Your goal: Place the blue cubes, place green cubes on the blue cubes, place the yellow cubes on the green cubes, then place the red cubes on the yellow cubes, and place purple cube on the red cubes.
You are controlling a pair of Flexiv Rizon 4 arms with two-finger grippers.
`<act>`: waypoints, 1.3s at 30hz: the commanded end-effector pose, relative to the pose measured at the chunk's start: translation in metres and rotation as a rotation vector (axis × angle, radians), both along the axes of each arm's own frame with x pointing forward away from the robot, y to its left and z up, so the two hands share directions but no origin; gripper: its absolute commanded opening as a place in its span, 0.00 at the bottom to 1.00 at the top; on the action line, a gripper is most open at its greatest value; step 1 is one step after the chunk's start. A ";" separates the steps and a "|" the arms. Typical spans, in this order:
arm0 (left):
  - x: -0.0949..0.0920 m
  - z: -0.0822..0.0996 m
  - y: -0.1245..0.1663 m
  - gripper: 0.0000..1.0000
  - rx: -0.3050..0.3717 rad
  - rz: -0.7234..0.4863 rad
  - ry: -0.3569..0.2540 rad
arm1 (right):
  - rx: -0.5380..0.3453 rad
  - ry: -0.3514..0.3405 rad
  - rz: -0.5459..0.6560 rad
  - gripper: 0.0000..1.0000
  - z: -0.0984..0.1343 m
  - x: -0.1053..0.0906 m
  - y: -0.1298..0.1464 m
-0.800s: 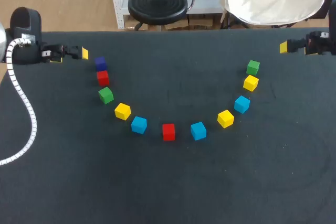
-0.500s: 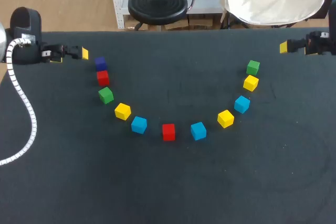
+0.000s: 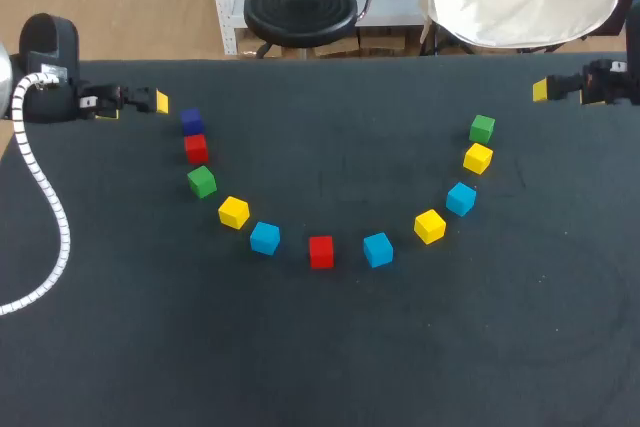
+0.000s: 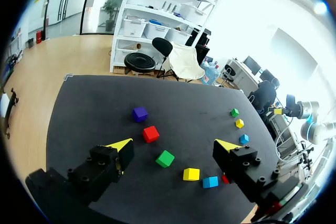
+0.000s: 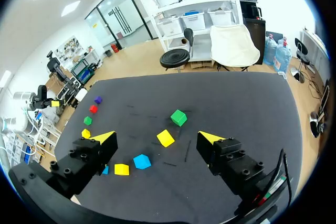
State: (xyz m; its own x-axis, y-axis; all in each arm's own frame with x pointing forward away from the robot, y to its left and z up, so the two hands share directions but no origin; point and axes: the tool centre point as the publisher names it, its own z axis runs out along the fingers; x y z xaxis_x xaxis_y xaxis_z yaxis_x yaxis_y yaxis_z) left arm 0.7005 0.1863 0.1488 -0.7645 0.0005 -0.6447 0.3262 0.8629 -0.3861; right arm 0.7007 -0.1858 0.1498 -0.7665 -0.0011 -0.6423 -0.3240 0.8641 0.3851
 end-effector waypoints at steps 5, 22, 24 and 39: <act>0.002 0.005 -0.003 1.00 -0.023 -0.041 -0.030 | -0.002 0.000 -0.003 1.00 0.000 -0.001 0.001; -0.023 0.054 -0.100 1.00 -0.010 -0.561 -0.211 | -0.002 0.000 -0.003 1.00 0.000 -0.001 0.001; -0.027 0.055 -0.109 1.00 0.047 -0.536 -0.211 | -0.002 0.000 -0.003 1.00 0.000 -0.001 0.001; -0.027 0.055 -0.109 1.00 0.047 -0.536 -0.211 | -0.002 0.000 -0.003 1.00 0.000 -0.001 0.001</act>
State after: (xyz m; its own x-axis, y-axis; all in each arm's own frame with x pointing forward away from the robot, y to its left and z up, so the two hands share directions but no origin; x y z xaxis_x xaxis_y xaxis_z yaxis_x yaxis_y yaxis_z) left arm 0.6729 0.0760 0.2046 -0.5079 0.3863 -0.7699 0.7848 0.5760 -0.2286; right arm 0.7007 -0.1858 0.1498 -0.7665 -0.0011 -0.6423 -0.3240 0.8641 0.3852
